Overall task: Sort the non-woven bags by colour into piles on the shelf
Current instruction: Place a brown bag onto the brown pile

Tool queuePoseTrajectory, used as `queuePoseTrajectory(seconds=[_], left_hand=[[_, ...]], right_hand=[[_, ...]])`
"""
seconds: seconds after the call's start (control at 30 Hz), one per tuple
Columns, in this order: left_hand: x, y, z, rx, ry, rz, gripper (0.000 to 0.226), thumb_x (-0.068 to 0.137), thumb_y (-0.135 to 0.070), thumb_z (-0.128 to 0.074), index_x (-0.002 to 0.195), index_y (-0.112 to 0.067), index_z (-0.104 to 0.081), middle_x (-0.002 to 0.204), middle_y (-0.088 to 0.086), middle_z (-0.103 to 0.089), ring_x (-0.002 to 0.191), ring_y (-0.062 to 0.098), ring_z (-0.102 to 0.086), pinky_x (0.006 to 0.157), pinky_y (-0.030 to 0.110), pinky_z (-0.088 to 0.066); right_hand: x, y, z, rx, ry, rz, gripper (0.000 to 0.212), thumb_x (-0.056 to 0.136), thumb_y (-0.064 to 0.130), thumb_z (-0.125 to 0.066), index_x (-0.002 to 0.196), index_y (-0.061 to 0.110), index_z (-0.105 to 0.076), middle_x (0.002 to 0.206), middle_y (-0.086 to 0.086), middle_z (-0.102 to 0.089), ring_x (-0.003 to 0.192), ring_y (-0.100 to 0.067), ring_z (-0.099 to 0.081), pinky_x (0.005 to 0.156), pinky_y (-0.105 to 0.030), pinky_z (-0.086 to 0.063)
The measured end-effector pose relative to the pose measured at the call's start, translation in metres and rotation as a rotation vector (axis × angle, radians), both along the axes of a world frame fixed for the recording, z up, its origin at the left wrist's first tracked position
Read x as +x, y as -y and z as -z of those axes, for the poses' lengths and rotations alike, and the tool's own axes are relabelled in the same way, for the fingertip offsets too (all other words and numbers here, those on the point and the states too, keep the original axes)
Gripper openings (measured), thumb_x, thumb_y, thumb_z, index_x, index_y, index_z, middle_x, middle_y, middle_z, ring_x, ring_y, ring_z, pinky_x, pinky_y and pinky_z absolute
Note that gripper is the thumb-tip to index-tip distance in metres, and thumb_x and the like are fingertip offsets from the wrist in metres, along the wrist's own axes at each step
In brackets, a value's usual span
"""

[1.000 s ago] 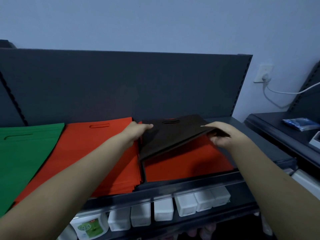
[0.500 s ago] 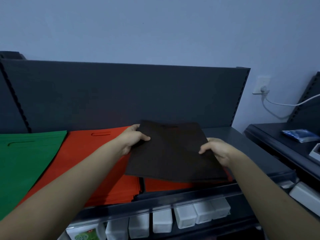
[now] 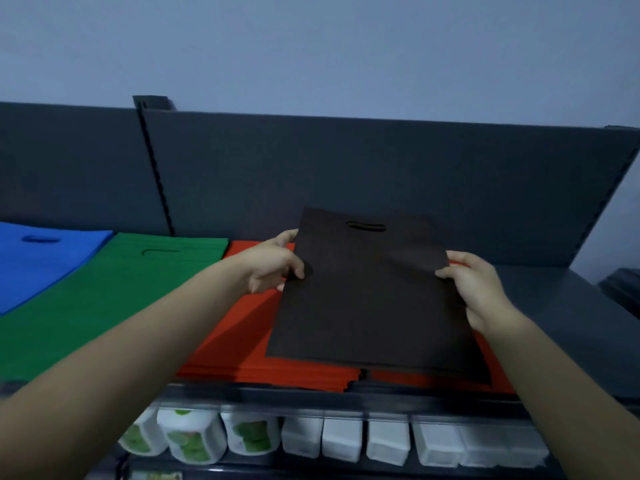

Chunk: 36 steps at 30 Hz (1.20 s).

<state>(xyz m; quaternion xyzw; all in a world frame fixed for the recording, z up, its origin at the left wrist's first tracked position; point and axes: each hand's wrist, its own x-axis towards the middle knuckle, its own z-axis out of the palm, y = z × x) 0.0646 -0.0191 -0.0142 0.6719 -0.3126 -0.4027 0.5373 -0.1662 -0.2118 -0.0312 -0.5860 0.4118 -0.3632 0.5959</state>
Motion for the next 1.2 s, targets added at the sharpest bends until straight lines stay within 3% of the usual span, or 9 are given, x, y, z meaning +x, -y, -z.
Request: queuePoseTrajectory(seconds=[0.1,0.23,0.37,0.53,0.67,0.77,0.9,1.0,1.2], left_hand=[[0.023,-0.018,-0.001,-0.081,-0.074,-0.083,0.069,0.078,0.02,-0.042,0.129,-0.026,-0.049,0.103,0.007,-0.067,0.08,0.018,-0.062,0.063,0.028,-0.048],[0.056,-0.052,0.004,-0.107,-0.103,-0.124,0.061,0.081,0.016,-0.053,0.135,-0.01,-0.046,0.123,0.017,-0.061,0.092,0.022,-0.062,0.067,0.028,-0.055],[0.093,-0.103,0.006,-0.126,-0.101,-0.139,0.065,0.072,0.016,-0.061,0.131,-0.008,-0.052,0.105,0.014,-0.067,0.094,0.026,-0.064,0.085,0.039,-0.052],[0.155,-0.188,0.007,-0.16,-0.115,-0.107,0.073,0.075,0.023,-0.056,0.135,-0.017,-0.046,0.114,0.017,-0.068,0.097,0.032,-0.067,0.078,0.039,-0.056],[0.203,-0.249,0.013,-0.15,-0.081,-0.102,0.08,0.073,0.022,-0.062,0.136,-0.025,-0.043,0.111,0.017,-0.068,0.087,0.028,-0.07,0.072,0.04,-0.059],[0.236,-0.283,0.012,-0.147,-0.073,-0.106,0.086,0.071,0.023,-0.063,0.138,-0.025,-0.04,0.115,0.02,-0.067,0.092,0.03,-0.068,0.076,0.041,-0.058],[0.274,-0.317,0.006,-0.138,-0.044,-0.133,0.097,0.059,0.02,-0.07,0.138,-0.026,-0.039,0.11,0.016,-0.069,0.091,0.031,-0.069,0.08,0.044,-0.057],[0.295,-0.341,0.003,-0.156,0.003,-0.179,0.091,0.069,0.026,-0.063,0.138,-0.028,-0.038,0.112,0.018,-0.068,0.093,0.032,-0.069,0.076,0.042,-0.059],[0.344,-0.415,0.009,-0.161,0.005,-0.256,0.1,0.057,0.019,-0.067,0.139,-0.031,-0.038,0.11,0.016,-0.07,0.092,0.033,-0.07,0.072,0.041,-0.057]], right_hand=[[0.02,-0.017,-0.005,0.041,0.05,-0.014,0.038,0.082,-0.003,-0.064,0.117,0.011,-0.063,0.105,-0.013,-0.07,0.093,-0.028,-0.069,0.082,-0.043,-0.057],[0.052,-0.058,-0.014,0.047,0.06,-0.05,0.025,0.087,-0.004,-0.061,0.106,0.012,-0.061,0.094,-0.01,-0.07,0.083,-0.023,-0.07,0.067,-0.036,-0.057],[0.092,-0.113,-0.018,0.059,0.067,-0.095,0.024,0.088,-0.004,-0.06,0.104,0.013,-0.062,0.094,-0.011,-0.071,0.085,-0.025,-0.07,0.075,-0.042,-0.058],[0.157,-0.193,-0.012,0.109,0.081,-0.082,0.027,0.087,-0.006,-0.06,0.109,0.009,-0.063,0.083,-0.008,-0.073,0.067,-0.018,-0.071,0.062,-0.033,-0.059],[0.216,-0.252,0.001,0.13,0.054,-0.106,0.033,0.086,-0.002,-0.062,0.117,0.011,-0.062,0.089,-0.01,-0.073,0.075,-0.027,-0.068,0.072,-0.039,-0.054],[0.249,-0.285,0.001,0.129,0.076,-0.111,0.037,0.084,-0.001,-0.064,0.118,0.013,-0.063,0.084,-0.007,-0.075,0.078,-0.029,-0.068,0.068,-0.037,-0.054],[0.285,-0.314,0.002,0.111,0.115,-0.159,0.042,0.086,-0.003,-0.063,0.124,0.014,-0.058,0.098,-0.01,-0.074,0.084,-0.028,-0.071,0.08,-0.047,-0.057],[0.314,-0.328,0.003,0.129,0.184,-0.225,0.045,0.087,-0.004,-0.061,0.128,0.015,-0.055,0.111,-0.014,-0.069,0.089,-0.025,-0.072,0.065,-0.035,-0.059],[0.383,-0.386,0.01,0.157,0.184,-0.306,0.05,0.089,-0.004,-0.061,0.133,0.017,-0.051,0.121,-0.019,-0.062,0.096,-0.027,-0.069,0.064,-0.031,-0.06]])
